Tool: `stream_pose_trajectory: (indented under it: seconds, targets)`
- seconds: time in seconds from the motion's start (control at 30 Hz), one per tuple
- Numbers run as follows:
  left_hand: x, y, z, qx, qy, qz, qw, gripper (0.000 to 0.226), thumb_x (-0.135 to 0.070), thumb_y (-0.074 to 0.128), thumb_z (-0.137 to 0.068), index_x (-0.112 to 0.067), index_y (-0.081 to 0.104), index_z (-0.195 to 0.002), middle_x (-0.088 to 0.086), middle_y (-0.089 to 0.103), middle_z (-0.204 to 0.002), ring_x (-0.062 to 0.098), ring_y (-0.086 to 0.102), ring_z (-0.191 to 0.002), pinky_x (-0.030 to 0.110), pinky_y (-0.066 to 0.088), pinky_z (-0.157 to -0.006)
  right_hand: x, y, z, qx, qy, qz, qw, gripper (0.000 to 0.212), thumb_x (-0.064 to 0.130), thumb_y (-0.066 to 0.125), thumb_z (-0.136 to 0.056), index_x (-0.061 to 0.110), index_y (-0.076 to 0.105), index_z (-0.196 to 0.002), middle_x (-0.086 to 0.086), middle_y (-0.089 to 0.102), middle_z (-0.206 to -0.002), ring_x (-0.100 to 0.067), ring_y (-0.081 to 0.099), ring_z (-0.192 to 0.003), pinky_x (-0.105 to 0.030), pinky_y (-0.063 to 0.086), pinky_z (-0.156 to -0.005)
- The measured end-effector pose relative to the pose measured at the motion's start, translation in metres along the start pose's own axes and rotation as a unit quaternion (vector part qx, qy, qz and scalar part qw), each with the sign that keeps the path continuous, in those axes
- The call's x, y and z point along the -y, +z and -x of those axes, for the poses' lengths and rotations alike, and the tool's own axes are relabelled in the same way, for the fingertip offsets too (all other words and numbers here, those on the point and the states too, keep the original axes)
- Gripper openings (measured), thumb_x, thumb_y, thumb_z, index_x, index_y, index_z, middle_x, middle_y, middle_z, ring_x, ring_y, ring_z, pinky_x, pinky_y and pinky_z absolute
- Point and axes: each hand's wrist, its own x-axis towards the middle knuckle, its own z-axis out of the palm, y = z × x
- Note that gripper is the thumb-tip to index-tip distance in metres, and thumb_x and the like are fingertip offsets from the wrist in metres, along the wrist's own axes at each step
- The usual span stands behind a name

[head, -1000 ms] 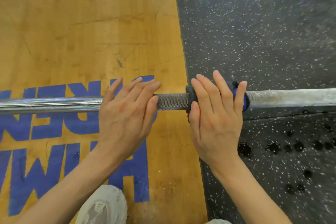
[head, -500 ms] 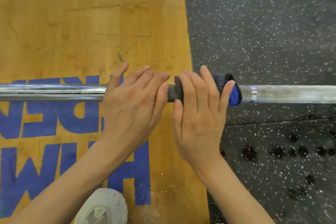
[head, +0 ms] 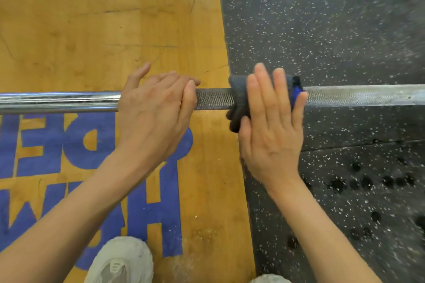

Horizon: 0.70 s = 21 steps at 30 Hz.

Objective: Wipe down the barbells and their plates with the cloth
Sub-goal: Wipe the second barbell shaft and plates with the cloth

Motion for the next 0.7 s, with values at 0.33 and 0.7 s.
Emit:
stream_pose_trajectory:
  seconds: [0.33, 0.7]
  targets:
    - [0.005, 0.004, -0.023, 0.019, -0.032, 0.029, 0.999, 0.053, -0.027, 0.023, -0.106, -0.018, 0.075, -0.111, 0.005, 0.076, -0.102, 0.022, 0.063, -0.123, 0.037, 0.022, -0.113, -0.002, 0.003, -0.012, 0.009, 0.057, -0.01, 0.998, 0.059, 0.022, 0.029, -0.103, 0.005, 0.014, -0.157, -0.013, 0.023, -0.164, -0.025, 0.011, -0.155, -0.046, -0.002, -0.125]
    - [0.006, 0.008, -0.024, 0.011, -0.032, 0.053, 0.998, 0.055, -0.031, 0.018, -0.107, -0.017, 0.07, -0.121, 0.004, 0.073, -0.114, 0.024, 0.054, -0.133, 0.039, 0.024, -0.116, -0.002, -0.003, -0.036, 0.01, 0.103, -0.046, 0.994, 0.055, 0.019, 0.028, -0.102, 0.001, 0.034, -0.154, -0.013, 0.031, -0.162, -0.03, 0.02, -0.153, -0.046, 0.001, -0.126]
